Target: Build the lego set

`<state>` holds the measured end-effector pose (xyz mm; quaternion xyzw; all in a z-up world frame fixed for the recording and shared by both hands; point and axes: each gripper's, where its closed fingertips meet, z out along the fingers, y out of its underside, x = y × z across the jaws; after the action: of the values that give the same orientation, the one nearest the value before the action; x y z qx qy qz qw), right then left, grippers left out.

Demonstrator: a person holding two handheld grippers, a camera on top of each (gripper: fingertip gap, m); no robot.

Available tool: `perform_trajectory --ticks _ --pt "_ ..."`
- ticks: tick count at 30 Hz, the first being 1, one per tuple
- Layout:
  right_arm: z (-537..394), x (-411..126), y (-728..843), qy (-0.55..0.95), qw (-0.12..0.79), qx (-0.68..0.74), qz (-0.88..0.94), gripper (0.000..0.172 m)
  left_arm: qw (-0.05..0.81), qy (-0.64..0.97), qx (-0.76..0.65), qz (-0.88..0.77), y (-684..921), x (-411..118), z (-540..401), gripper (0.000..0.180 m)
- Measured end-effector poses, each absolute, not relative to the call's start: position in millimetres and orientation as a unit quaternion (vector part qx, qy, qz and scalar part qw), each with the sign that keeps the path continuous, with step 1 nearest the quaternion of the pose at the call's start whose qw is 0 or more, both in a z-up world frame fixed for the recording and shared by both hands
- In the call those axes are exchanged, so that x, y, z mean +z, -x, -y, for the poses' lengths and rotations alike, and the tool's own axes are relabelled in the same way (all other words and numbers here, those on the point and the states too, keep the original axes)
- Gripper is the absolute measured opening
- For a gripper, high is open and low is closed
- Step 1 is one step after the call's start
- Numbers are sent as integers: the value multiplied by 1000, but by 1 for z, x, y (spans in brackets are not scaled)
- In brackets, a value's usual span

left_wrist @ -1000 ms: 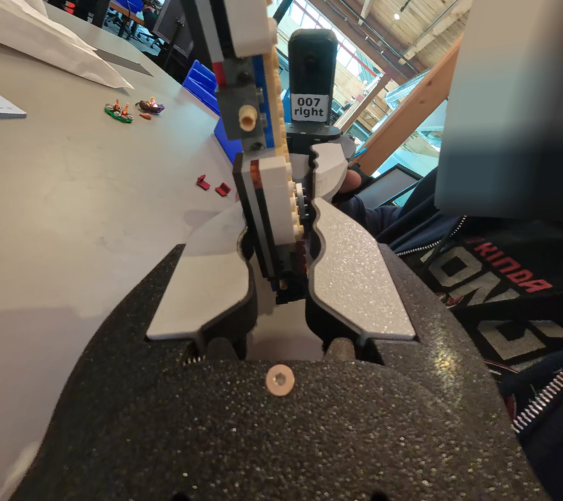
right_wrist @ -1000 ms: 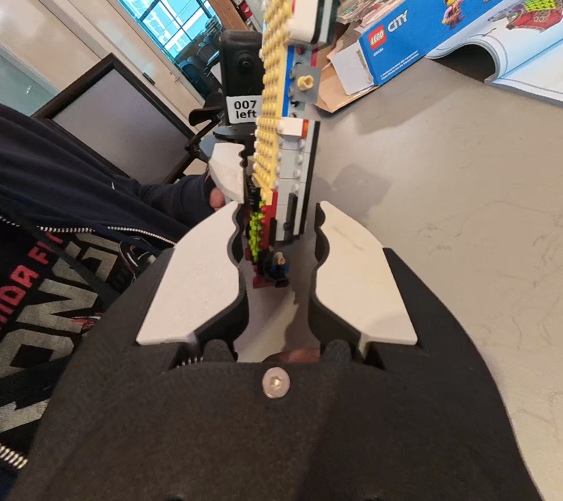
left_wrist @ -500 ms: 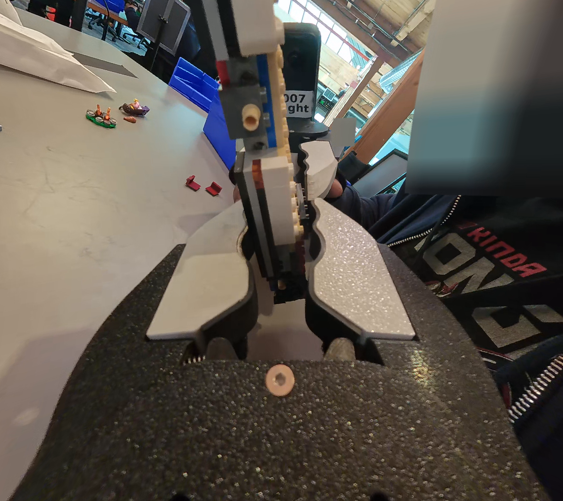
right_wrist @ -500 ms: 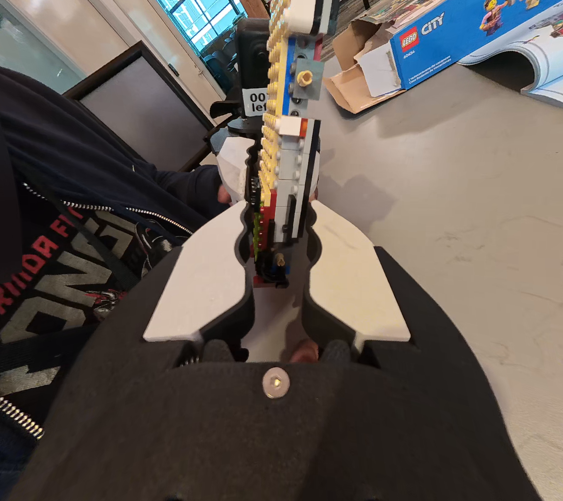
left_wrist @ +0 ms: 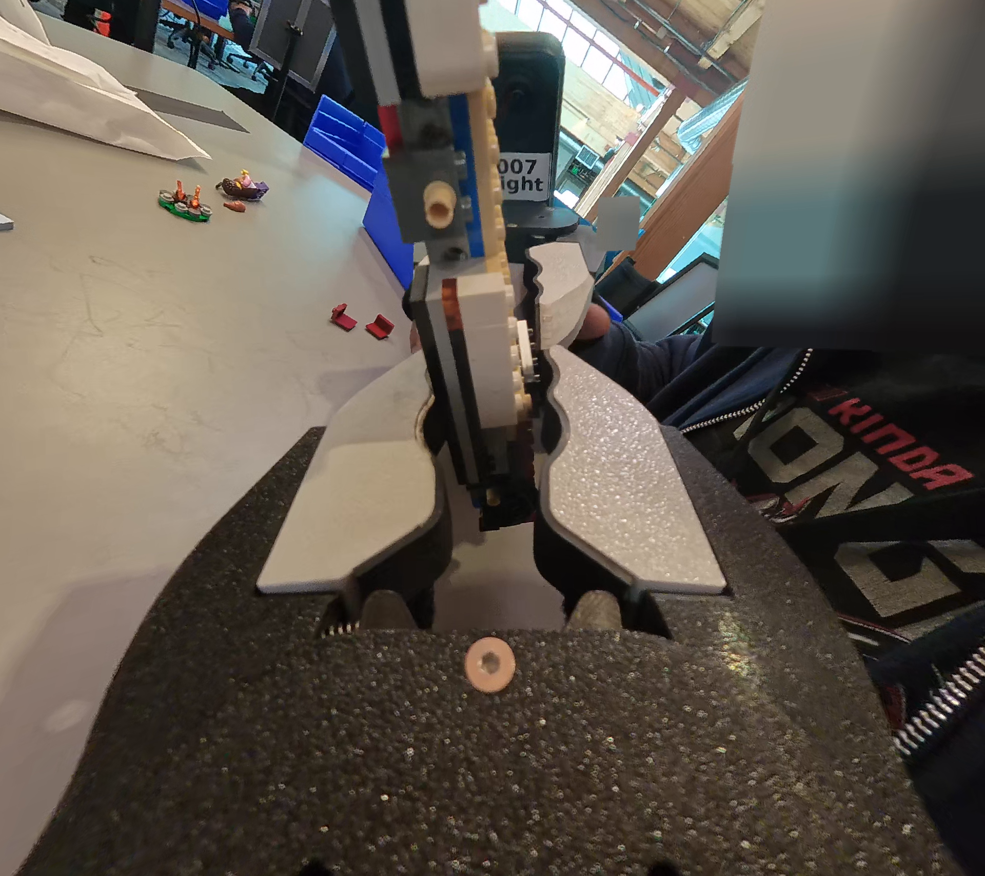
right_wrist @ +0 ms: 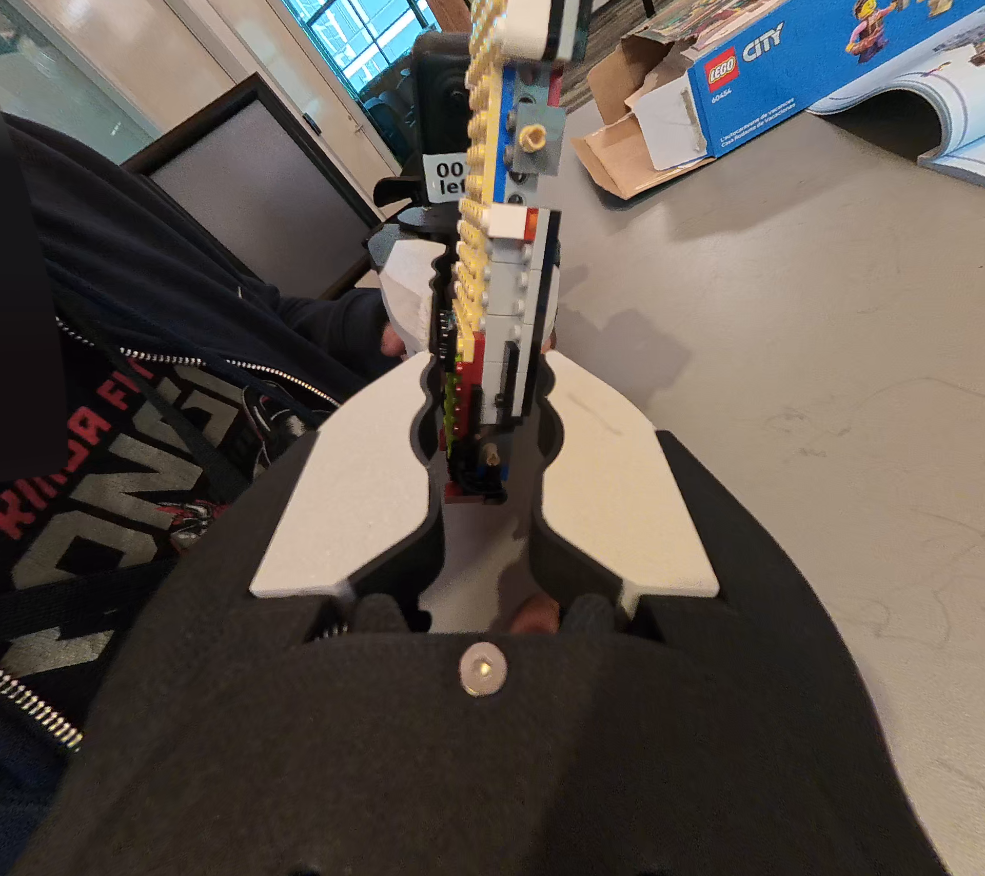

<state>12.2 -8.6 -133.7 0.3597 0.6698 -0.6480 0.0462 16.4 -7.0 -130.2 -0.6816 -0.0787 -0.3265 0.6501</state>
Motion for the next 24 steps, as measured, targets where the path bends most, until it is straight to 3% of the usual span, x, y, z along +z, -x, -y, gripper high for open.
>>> perform_trajectory --ticks 5,24 --pt "7 -130 -13 -356 41 -652 -669 38 647 690 -317 66 -19 -133 6 33" --pt "7 -128 -15 -336 43 -664 -666 31 644 698 -309 55 -25 -131 6 33"
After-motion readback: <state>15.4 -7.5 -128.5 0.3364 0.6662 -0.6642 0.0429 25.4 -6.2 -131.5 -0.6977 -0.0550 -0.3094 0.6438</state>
